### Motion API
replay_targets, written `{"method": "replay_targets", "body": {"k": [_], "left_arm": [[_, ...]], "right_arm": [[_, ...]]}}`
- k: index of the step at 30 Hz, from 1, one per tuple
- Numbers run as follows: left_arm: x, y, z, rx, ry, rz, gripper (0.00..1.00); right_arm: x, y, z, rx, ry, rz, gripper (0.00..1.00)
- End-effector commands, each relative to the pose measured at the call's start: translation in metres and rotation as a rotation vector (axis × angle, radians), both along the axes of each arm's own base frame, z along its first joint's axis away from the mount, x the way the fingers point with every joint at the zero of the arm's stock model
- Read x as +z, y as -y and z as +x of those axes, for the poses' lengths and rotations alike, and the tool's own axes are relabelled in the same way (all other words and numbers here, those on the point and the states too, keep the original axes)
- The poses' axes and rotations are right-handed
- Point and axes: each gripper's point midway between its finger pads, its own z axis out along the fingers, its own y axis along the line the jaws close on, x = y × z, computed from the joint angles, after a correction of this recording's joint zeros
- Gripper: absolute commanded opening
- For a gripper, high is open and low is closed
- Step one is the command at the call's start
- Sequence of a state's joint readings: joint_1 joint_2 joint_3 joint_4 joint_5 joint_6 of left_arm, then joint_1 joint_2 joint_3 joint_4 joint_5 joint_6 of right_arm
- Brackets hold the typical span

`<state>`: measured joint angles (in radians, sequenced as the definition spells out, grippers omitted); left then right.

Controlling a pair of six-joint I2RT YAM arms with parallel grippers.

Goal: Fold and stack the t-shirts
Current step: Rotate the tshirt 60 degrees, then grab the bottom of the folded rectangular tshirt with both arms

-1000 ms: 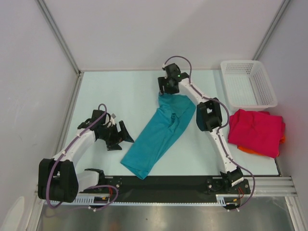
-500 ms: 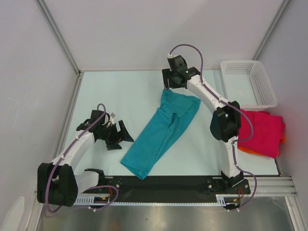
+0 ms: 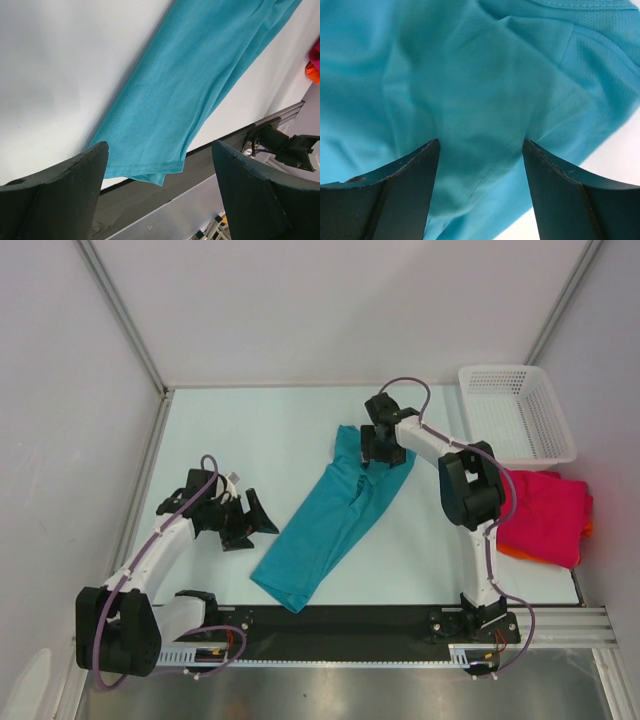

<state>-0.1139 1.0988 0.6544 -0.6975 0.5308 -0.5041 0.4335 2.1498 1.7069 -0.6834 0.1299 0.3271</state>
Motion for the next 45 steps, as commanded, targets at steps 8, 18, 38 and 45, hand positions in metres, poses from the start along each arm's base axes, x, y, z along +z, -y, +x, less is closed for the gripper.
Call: {"method": "replay_targets", "body": {"k": [8, 18, 38, 45], "left_arm": [[0.011, 0.006, 0.011, -0.054, 0.037, -0.019, 0.90], [0.005, 0.007, 0.019, -0.063, 0.006, -0.014, 0.90], [-0.017, 0.046, 0.052, -0.071, -0.066, -0.076, 0.90], [-0.052, 0.082, 0.031, -0.143, -0.139, -0.096, 0.90]], "right_arm": [[-0.055, 0.022, 0.032, -0.124, -0.118, -0.017, 0.73], [-0.054, 0.077, 0.112, -0.230, -0.044, -0.047, 0.73], [0.149, -0.004, 0.050, -0.059, 0.249, 0.144, 0.76], [0.137, -0.041, -0.060, -0.002, 0.149, 0.256, 0.77]]}}
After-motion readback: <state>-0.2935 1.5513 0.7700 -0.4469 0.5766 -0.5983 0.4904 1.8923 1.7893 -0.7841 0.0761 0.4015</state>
